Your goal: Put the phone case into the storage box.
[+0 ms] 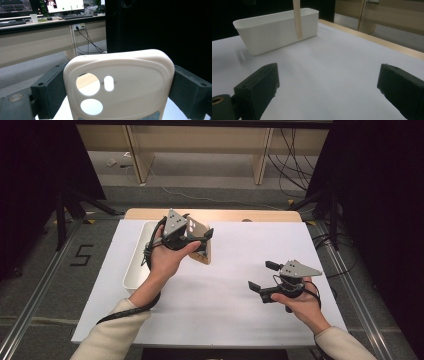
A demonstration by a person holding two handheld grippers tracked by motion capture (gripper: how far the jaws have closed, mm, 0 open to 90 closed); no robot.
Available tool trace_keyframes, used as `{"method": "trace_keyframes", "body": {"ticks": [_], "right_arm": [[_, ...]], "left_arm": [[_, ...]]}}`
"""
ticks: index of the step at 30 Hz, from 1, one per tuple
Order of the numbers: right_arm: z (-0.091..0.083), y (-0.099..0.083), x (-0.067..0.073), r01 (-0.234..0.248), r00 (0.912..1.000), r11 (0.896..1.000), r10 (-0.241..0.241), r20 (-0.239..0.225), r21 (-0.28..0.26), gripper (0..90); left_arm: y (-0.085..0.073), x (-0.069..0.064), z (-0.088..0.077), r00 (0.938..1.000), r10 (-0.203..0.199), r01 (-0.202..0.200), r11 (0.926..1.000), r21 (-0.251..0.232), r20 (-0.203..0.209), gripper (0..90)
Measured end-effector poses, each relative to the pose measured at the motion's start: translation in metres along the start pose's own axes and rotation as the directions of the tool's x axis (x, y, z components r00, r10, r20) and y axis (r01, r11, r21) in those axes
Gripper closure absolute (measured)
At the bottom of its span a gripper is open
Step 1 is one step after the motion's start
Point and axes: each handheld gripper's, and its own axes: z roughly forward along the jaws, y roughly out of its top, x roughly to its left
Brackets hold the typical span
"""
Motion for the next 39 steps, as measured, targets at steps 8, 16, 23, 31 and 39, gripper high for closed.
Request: {"method": "trace_keyframes", "body": {"ticks": [8, 16, 23, 31, 39], "right_arm": [[0.0, 0.0, 0.0, -0.001, 1.0, 1.0, 0.001, 0.002, 0.002, 5.2], [0.0, -0.001, 0.0, -0.004, 1.0, 1.0, 0.004, 0.001, 0.005, 5.5], [0.001, -0.001, 0.0, -0.006, 1.0, 1.0, 0.006, 0.001, 0.003, 5.8], [0.001, -0.001, 0.0, -0.007, 1.0, 1.0, 0.007, 0.0, 0.004, 5.9], [0.001, -0.001, 0.0, -0.008, 1.0, 1.0, 0.008, -0.002, 0.004, 6.0]], "left_arm": [[0.003, 0.006, -0.003, 0.9999, -0.001, 0.001, 1.0, -0.005, -0.017, 10.3], [0.006, 0.011, -0.006, 0.9995, -0.002, 0.002, 0.9999, -0.013, -0.032, 10.3], [0.008, 0.014, -0.008, 0.999, -0.001, 0.0, 0.9999, -0.017, -0.045, 10.3], [0.01, 0.018, -0.011, 0.9982, -0.005, 0.004, 0.9997, -0.024, -0.059, 10.4], [0.012, 0.022, -0.013, 0.9976, -0.01, 0.008, 0.9996, -0.028, -0.069, 10.4]]}}
